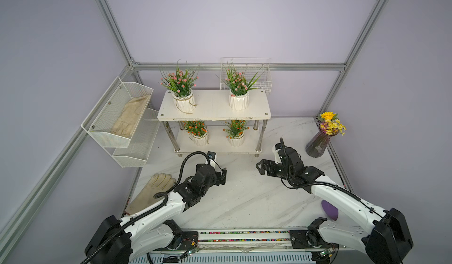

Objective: Place the baby's breath potted plants on the rack by color
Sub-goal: Reset both arms

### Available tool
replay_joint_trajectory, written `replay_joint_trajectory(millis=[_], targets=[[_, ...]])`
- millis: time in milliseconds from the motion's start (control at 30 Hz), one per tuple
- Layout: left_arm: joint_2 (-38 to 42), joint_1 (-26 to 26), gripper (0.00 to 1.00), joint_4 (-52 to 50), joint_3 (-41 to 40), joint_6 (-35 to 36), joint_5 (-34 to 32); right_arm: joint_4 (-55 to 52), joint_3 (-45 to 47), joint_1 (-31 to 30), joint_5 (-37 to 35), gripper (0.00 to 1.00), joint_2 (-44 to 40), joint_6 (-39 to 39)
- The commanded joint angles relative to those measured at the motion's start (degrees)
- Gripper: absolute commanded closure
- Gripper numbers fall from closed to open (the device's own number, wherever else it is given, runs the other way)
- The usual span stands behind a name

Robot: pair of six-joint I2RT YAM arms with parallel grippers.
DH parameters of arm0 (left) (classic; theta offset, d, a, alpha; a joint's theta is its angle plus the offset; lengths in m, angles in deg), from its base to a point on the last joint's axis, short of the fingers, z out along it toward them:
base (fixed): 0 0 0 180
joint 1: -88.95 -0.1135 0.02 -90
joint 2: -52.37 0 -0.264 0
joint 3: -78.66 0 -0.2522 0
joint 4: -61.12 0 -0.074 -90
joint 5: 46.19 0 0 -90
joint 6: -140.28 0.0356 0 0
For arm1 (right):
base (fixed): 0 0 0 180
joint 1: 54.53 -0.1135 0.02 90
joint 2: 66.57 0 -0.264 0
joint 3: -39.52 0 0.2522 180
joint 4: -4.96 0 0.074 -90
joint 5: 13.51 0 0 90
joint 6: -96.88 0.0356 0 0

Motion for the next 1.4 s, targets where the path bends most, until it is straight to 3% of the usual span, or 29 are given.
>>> replay_joint_trajectory(millis=[0, 100, 200, 267, 367, 467, 633, 867, 1100, 1367], targets=[[4.7, 0.0, 0.0, -8.6, 8.3, 0.9, -6.5, 0.5, -2.7, 1.5, -10.8, 0.03, -4.9, -1.8], [5.9, -0.3, 0.0, -13.2, 14.3, 4.5, -11.3, 0.9, -3.8, 3.2, -21.2, 0.03, -6.5, -4.1], [5.3, -2.8, 0.0, -15.0, 18.1, 6.5, -18.3, 4.1, -3.8, 6.8, -26.5, 0.03, -5.8, -7.6], [4.8, -6.5, 0.0, -15.2, 19.0, 7.6, -17.6, 11.5, -0.3, 8.0, -28.5, 0.03, -6.6, -12.2], [5.2, -12.1, 0.0, -8.8, 15.3, 10.8, -14.9, 19.0, 4.8, 9.3, -40.5, 0.03, -7.4, -12.0], [6.2, -18.5, 0.0, -2.9, 10.8, 9.7, -12.1, 27.1, 9.2, 12.1, -39.0, 0.03, -7.0, -15.8], [3.9, -30.6, 0.0, 6.8, 3.5, 7.4, -0.8, 38.8, 15.7, 15.5, -34.6, 0.03, -4.5, -20.4], [-7.1, -38.5, 0.0, 28.3, -5.2, 8.6, 3.6, 45.1, 18.6, 18.6, -31.3, 0.03, -0.2, -23.9], [-17.2, -40.9, 0.0, 46.0, -11.1, 12.0, 3.0, 49.6, 19.4, 24.4, -23.5, 0.03, 4.8, -24.2], [-18.9, -40.9, 0.0, 55.9, -15.4, 14.4, 4.8, 58.9, 19.3, 27.1, -19.6, 0.03, 13.3, -25.9]])
